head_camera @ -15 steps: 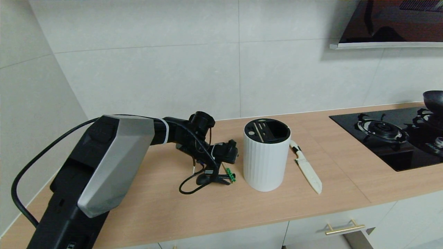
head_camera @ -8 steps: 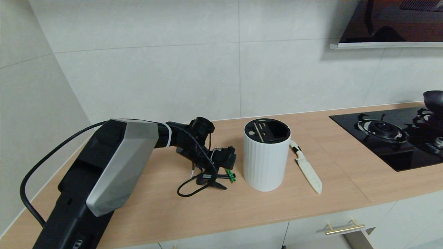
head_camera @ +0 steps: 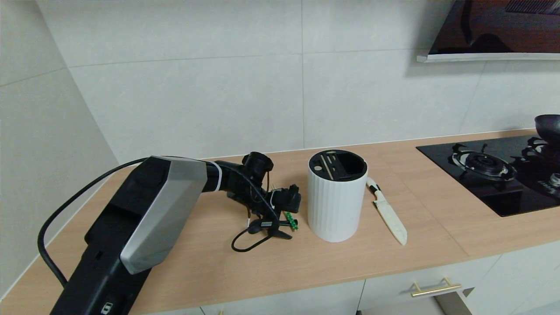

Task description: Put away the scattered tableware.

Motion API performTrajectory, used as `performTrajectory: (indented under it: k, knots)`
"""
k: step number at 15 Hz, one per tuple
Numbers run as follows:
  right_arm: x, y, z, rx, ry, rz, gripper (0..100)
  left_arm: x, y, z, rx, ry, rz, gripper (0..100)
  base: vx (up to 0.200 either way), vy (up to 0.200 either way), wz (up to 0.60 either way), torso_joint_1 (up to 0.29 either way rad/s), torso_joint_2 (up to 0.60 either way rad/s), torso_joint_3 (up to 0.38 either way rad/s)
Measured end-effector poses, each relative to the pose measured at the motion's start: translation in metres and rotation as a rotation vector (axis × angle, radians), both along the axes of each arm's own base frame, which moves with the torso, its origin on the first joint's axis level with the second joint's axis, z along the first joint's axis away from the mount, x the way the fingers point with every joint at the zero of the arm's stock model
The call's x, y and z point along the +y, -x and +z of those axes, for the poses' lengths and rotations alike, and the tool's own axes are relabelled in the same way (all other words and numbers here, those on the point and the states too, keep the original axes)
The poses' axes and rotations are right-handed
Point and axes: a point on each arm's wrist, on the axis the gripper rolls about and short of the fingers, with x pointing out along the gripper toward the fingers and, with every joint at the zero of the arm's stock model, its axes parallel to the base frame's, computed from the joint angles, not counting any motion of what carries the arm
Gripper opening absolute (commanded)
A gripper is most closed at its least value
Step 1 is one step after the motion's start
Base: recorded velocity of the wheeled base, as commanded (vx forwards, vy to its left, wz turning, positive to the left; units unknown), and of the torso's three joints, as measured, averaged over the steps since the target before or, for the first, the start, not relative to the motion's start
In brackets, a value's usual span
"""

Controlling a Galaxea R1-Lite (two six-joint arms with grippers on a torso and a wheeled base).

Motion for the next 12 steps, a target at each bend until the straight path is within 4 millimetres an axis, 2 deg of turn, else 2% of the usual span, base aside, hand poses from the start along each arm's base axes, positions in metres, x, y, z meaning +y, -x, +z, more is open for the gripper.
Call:
performTrajectory:
  k: [6, 7, 12]
  knots:
    - [0.0, 0.0, 0.0, 0.0, 0.0, 0.0, 100, 0.0, -0.001, -0.011, 0.083, 0.014, 0.071, 100, 0.0, 0.0, 0.0, 0.0, 0.0, 0.0]
    - [0.0, 0.0, 0.0, 0.0, 0.0, 0.0, 100, -0.001, -0.001, -0.014, 0.103, 0.015, 0.085, 0, 0.0, 0.0, 0.0, 0.0, 0.0, 0.0]
    - [0.0, 0.0, 0.0, 0.0, 0.0, 0.0, 100, -0.007, 0.001, -0.035, 0.201, 0.034, 0.123, 0, 0.0, 0.0, 0.0, 0.0, 0.0, 0.0]
